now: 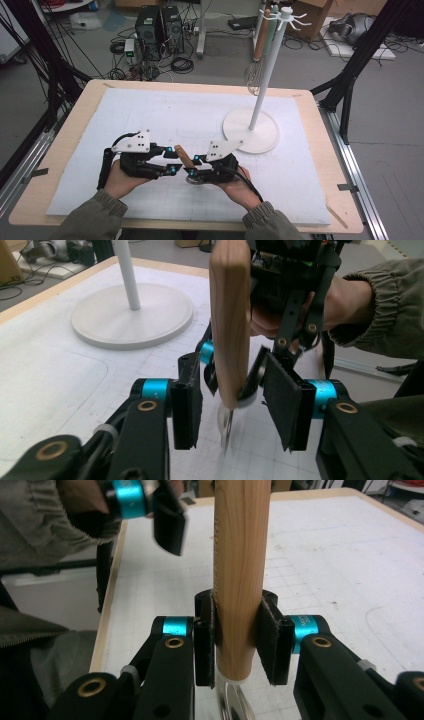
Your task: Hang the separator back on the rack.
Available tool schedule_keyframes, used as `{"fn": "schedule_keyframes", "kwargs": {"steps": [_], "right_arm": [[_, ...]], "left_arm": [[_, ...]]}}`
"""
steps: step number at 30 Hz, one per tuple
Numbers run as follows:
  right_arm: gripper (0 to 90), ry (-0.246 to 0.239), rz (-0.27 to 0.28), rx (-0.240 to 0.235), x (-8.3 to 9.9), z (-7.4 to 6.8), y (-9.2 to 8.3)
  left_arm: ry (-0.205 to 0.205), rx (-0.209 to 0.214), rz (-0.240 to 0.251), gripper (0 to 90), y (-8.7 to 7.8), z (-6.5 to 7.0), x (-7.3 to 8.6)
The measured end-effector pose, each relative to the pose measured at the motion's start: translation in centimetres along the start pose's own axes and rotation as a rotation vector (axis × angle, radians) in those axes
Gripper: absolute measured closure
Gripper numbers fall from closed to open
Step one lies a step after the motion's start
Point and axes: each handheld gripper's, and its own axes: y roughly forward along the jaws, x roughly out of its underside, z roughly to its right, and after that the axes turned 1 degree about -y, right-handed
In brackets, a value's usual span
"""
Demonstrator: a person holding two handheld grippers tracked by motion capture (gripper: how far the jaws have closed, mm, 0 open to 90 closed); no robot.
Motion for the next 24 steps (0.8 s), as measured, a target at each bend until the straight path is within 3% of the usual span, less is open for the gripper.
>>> {"fn": "schedule_keyframes", "kwargs": {"steps": [3, 11, 18, 24], "right_arm": [[72.1, 0.026, 0.023, 0.006, 0.1, 0.4, -0.5], [72.1, 0.060, 0.056, 0.038, 0.3, 1.2, -2.1], [72.1, 0.091, 0.082, 0.080, 0.4, 2.3, -4.2], [72.0, 0.119, 0.108, 0.105, 0.3, 3.2, -6.1]], "left_arm": [[-0.008, -0.017, 0.001, 52.4, -0.3, -0.1, 0.3], [-0.040, -0.108, 0.011, 40.4, -1.6, -0.6, 1.5], [-0.067, -0.154, 0.015, 29.9, -2.5, -0.9, 2.3], [-0.073, -0.180, 0.002, 27.3, -3.0, -1.0, 3.0]]}}
